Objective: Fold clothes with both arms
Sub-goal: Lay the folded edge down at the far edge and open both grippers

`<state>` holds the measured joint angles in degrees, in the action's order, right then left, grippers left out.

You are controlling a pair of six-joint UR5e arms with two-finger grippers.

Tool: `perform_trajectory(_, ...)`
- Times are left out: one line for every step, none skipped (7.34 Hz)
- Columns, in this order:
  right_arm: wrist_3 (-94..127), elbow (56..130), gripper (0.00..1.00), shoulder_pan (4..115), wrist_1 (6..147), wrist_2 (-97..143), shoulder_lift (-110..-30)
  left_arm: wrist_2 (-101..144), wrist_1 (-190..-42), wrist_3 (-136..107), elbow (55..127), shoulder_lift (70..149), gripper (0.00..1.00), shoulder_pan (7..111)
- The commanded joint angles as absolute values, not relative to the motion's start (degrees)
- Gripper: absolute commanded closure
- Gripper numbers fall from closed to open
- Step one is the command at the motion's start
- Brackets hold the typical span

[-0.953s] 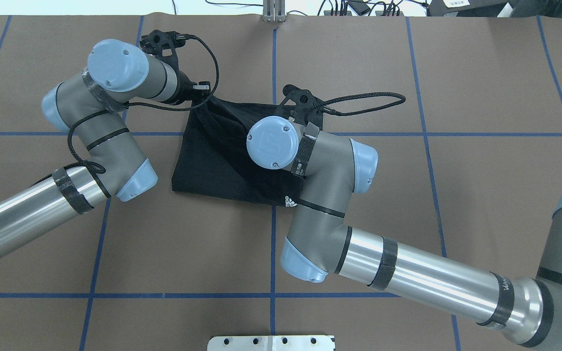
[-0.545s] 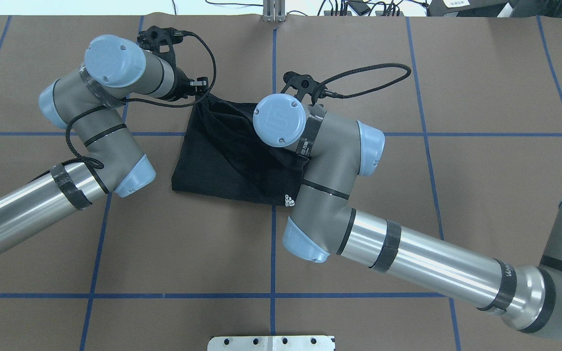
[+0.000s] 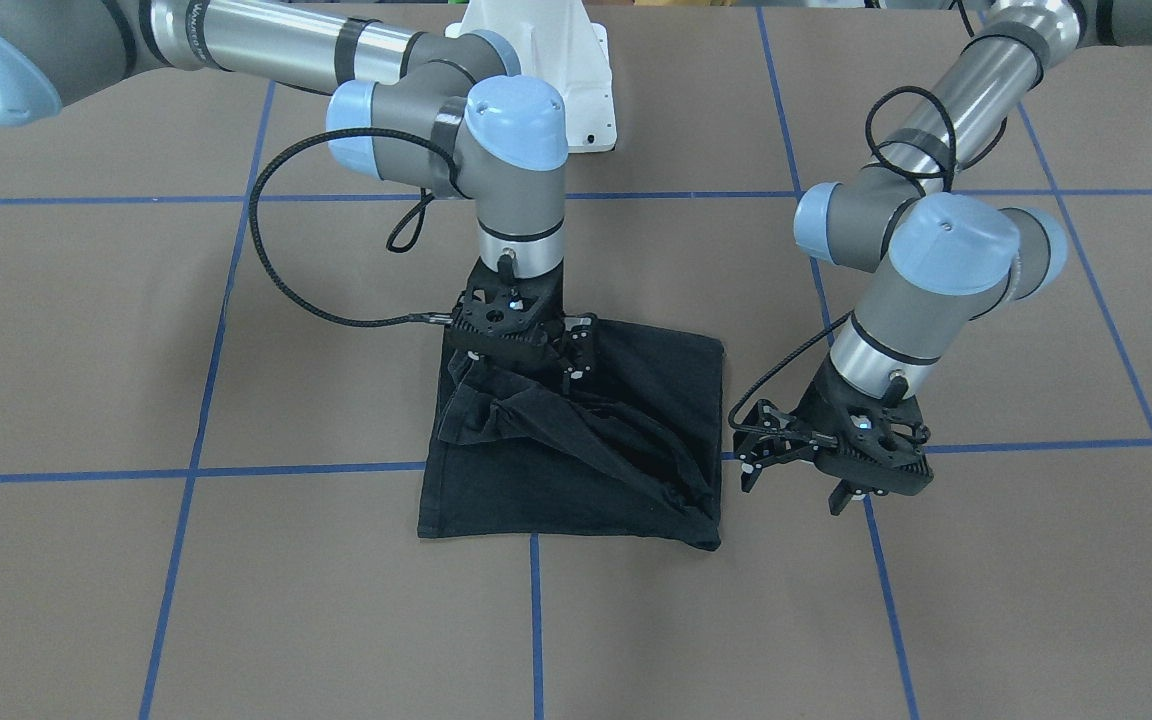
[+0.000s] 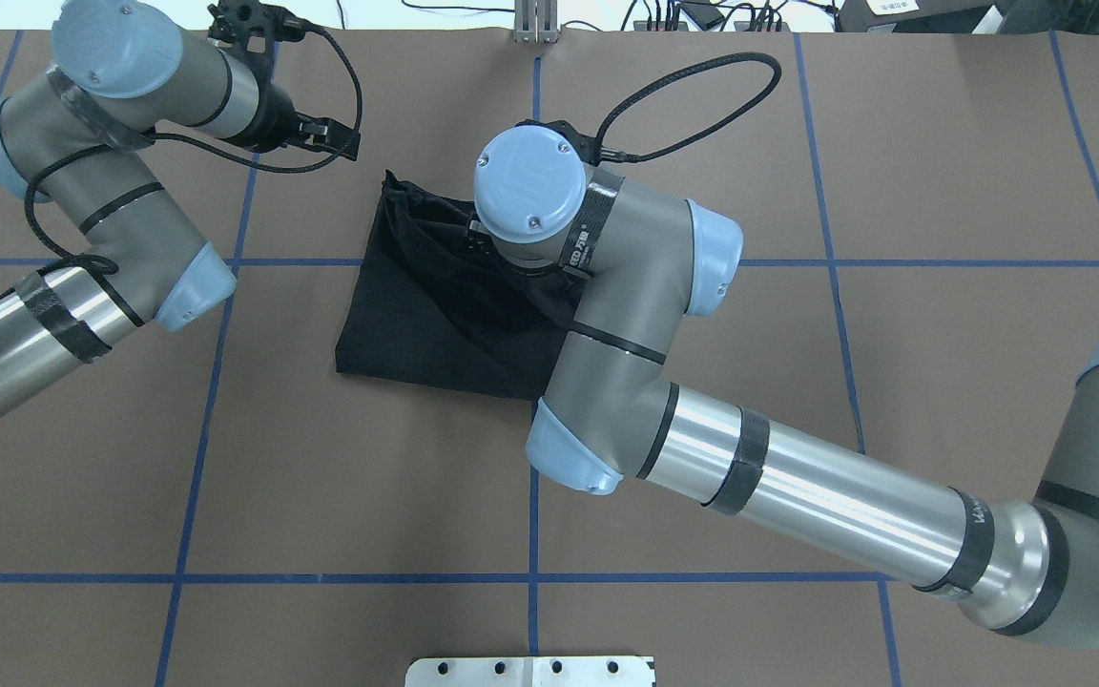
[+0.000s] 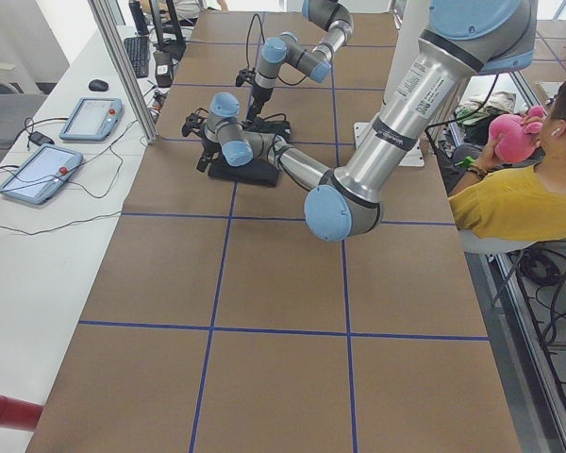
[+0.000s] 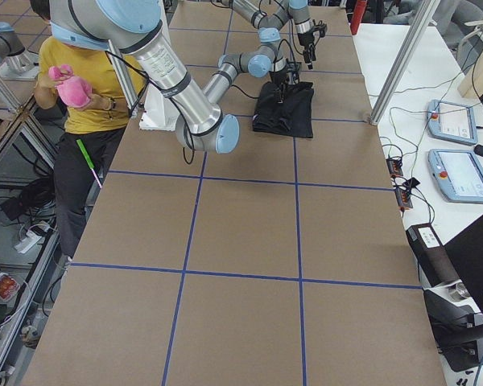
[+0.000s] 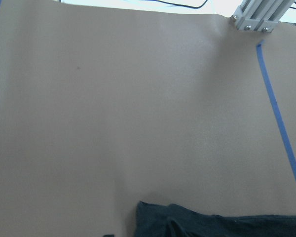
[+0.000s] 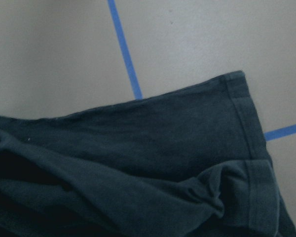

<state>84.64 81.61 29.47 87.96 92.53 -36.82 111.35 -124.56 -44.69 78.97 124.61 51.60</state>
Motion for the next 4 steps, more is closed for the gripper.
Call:
perform_trajectory(85.08, 81.04, 0.62, 24.45, 87.98, 85.98, -35.77, 111.88, -124.89, -43.15, 79.37, 123.66, 0.00, 52.21)
perform_trajectory(85.25, 79.38, 1.00, 23.82, 87.89, 85.52, -35.25, 111.88, -124.89, -43.15, 79.45, 123.66, 0.00, 52.21)
perform_trajectory(86.65, 75.19, 1.00, 23.73, 87.54, 84.65, -32.55, 111.88, -124.89, -43.15, 79.89, 123.58, 0.00, 52.21)
perform_trajectory(88.31, 69.40, 1.00, 23.73, 87.37, 84.20, -28.69, 111.88, -124.89, -43.15, 80.94, 122.53, 0.00, 52.21)
